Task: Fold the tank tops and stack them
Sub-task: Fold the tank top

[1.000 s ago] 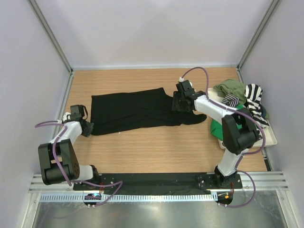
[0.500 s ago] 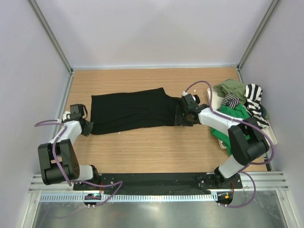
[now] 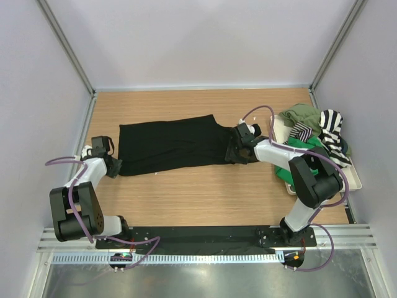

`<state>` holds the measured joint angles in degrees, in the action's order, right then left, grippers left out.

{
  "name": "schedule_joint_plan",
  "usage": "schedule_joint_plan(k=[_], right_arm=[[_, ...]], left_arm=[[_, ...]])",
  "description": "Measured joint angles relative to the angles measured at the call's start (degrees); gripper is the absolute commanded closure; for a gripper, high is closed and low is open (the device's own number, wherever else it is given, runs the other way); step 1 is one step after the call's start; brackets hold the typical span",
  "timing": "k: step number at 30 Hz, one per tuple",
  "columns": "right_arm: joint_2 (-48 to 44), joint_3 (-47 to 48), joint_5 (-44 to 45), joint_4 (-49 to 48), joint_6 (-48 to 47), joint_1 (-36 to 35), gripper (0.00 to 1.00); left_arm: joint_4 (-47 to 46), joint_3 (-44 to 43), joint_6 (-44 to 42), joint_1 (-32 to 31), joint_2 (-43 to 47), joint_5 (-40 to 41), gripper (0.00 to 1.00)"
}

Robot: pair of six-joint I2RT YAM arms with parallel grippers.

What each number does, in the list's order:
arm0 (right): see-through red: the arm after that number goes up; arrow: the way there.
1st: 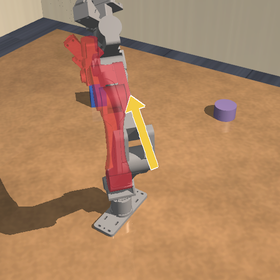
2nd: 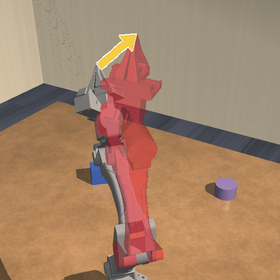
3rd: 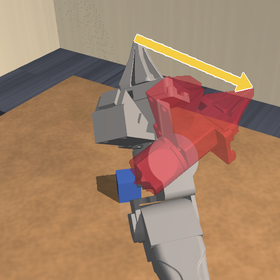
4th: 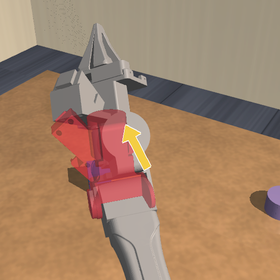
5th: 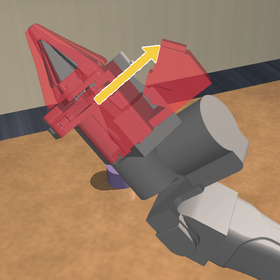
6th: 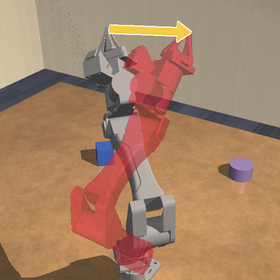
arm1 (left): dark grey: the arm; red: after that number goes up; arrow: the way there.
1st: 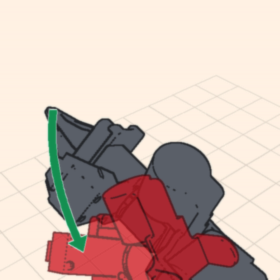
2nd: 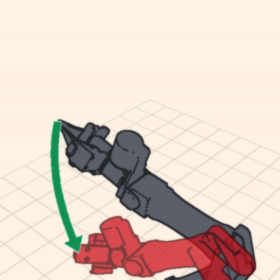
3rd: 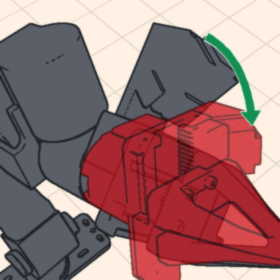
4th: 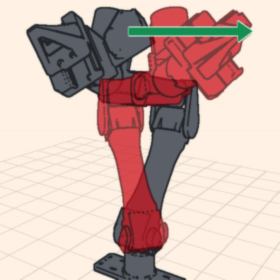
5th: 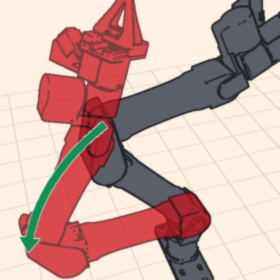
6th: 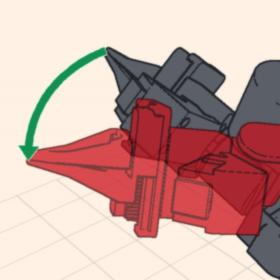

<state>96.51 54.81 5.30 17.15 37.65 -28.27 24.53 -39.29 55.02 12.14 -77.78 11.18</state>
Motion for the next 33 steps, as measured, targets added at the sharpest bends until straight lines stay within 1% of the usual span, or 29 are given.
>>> schedule_joint_plan(k=[1, 2, 3, 4, 5, 8, 10, 14, 17, 22, 25, 26, 27, 28, 29, 30, 31, 32, 33], right_arm=[[0.22, 0.15, 0.50, 0.02, -0.02, -0.11, 0.53], [0.55, 0.31, 1.09, 0.09, -0.09, -0.28, 0.56], [1.01, 0.61, 1.84, 0.44, -0.24, -0.48, 0.68], [1.33, 1.09, 2.69, 0.76, -0.57, -0.66, 0.72], [1.84, 1.60, 3.37, 1.01, -0.94, -0.83, 0.80], [3.19, 3.02, 5.60, 1.88, -1.90, -1.01, 0.94], [3.30, 3.17, 6.93, 2.25, -2.27, -1.20, 0.99], [1.99, 1.68, 9.46, 2.58, -2.16, -1.44, 0.99], [-1.88, -2.19, 11.39, 3.50, -1.64, -1.51, 0.99], [-8.98, -7.54, 14.27, 6.56, 0.37, -1.51, 0.99], [-13.05, -10.62, 15.23, 7.89, 2.32, -1.51, 0.97], [-14.60, -11.87, 15.28, 8.33, 3.08, -1.51, 0.89], [-16.24, -13.09, 15.26, 8.70, 3.76, -1.51, 0.84], [-18.03, -14.32, 15.21, 8.74, 4.39, -1.51, 0.70], [-19.85, -15.37, 15.41, 9.27, 5.03, -1.51, 0.62], [-21.62, -16.22, 15.74, 10.01, 5.33, -1.49, 0.59], [-23.06, -16.70, 16.02, 10.82, 5.22, -1.49, 0.59], [-24.22, -16.81, 16.17, 11.58, 5.22, -1.46, 0.59], [-25.16, -16.79, 16.41, 11.87, 5.20, -1.36, 0.59]], left_arm=[[0.00, 0.00, -0.02, 0.00, 0.00, 0.00, 1.00], [0.02, 0.00, 0.00, 0.00, 0.00, 0.00, 1.00], [0.00, 0.00, 0.00, 0.00, 0.00, 0.00, 1.00], [0.02, 0.00, -0.02, 0.00, 0.00, 0.00, 1.00], [0.00, 0.00, -0.02, 0.00, 0.00, 0.00, 1.00], [0.00, 0.00, -0.02, 0.00, 0.00, -0.02, 1.00], [0.00, 0.00, -0.04, 0.00, 0.00, -0.07, 1.00], [-0.02, 0.00, -0.33, -0.31, -0.39, -0.31, 1.00], [-0.02, 0.00, -0.79, -1.40, -1.27, -1.05, 1.00], [0.46, 0.00, -1.44, -5.66, -1.55, -2.03, 1.00], [1.07, 0.63, -1.46, -7.54, -0.13, -2.43, 0.98], [1.55, 1.03, -1.46, -7.78, 0.90, -2.51, 0.95], [2.43, 1.36, -1.44, -7.91, 2.12, -2.47, 0.89], [3.50, 1.66, -1.44, -8.00, 3.48, -2.36, 0.72], [4.59, 1.99, -1.75, -8.02, 4.92, -1.84, 0.61], [5.62, 2.29, -1.70, -7.96, 6.58, -1.16, 0.55], [6.49, 2.69, -1.55, -7.89, 8.37, -0.42, 0.52], [7.10, 3.10, -1.31, -7.89, 10.21, 0.28, 0.46], [7.78, 3.32, -1.33, -7.89, 11.78, 0.85, 0.44]])
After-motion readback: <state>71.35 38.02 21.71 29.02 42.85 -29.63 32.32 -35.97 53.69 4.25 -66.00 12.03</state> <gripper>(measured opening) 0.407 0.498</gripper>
